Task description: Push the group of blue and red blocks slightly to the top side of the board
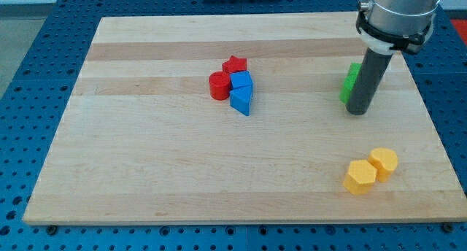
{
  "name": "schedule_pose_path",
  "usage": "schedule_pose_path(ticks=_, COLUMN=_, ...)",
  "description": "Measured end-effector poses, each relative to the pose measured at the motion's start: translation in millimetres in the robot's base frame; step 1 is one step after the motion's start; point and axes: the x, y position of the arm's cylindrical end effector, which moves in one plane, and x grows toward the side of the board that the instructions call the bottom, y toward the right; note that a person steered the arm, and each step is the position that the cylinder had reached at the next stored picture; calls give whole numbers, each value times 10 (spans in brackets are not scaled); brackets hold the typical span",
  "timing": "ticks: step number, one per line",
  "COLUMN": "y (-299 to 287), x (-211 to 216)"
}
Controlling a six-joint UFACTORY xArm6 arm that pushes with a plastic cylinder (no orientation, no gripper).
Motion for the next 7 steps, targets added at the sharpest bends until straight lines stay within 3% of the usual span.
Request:
schedule_pose_path(ticks=5, y=-1726, x=194)
schedule_pose_path(ticks=7, y=-1880, x=53)
